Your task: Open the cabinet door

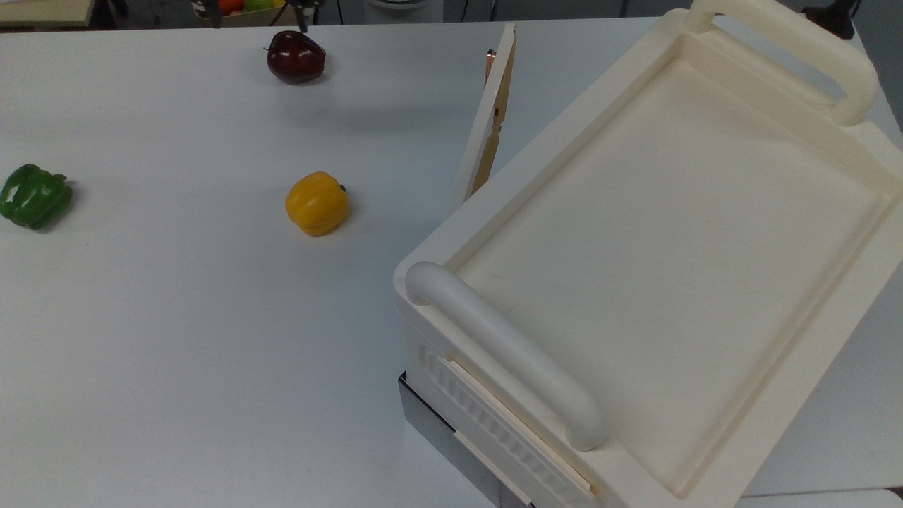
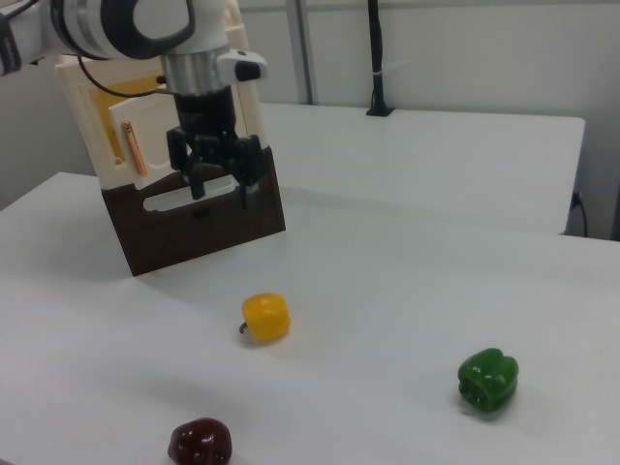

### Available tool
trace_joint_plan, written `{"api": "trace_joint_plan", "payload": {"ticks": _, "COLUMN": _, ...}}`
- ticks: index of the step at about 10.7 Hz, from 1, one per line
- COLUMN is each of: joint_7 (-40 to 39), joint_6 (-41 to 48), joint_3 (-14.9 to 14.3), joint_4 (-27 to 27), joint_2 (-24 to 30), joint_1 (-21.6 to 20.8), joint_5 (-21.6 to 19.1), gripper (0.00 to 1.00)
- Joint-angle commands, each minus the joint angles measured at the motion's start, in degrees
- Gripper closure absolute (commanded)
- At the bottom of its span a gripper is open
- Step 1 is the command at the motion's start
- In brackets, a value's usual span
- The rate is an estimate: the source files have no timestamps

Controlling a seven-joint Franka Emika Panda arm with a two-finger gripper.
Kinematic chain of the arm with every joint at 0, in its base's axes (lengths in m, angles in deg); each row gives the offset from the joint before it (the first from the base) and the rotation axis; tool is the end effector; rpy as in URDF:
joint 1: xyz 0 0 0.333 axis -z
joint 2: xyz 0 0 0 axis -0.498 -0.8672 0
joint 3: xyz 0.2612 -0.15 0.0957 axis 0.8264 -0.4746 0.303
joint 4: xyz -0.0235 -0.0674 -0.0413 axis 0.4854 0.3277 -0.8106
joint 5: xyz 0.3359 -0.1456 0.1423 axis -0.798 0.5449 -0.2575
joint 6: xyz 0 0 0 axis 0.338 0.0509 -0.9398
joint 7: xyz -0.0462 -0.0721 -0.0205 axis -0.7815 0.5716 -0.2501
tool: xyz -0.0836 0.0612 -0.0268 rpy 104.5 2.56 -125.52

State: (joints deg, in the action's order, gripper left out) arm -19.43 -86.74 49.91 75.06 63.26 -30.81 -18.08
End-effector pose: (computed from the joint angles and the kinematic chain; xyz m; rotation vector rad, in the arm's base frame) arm 0.5892 -0.0722 0.6073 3.1013 0.0193 -0.1239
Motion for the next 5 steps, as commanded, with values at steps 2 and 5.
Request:
{"api": "trace_joint_plan", "payload": {"ticks": 2, "joint_7": 3.8, "joint_6": -0.6, "joint_3": -0.3, "joint_4": 1.7, "joint_2": 1.9, "joint_1": 3.0, "joint_5": 0.4, "gripper": 0.0}}
{"api": "trace_joint_plan", "payload": {"ticks": 5, "joint_7": 6.7, "joint_6": -1.1, "joint_3": -0.2, "joint_4": 4.3, "joint_2": 3.0, "joint_1": 2.3, "joint_5": 0.7, "gripper": 0.0}}
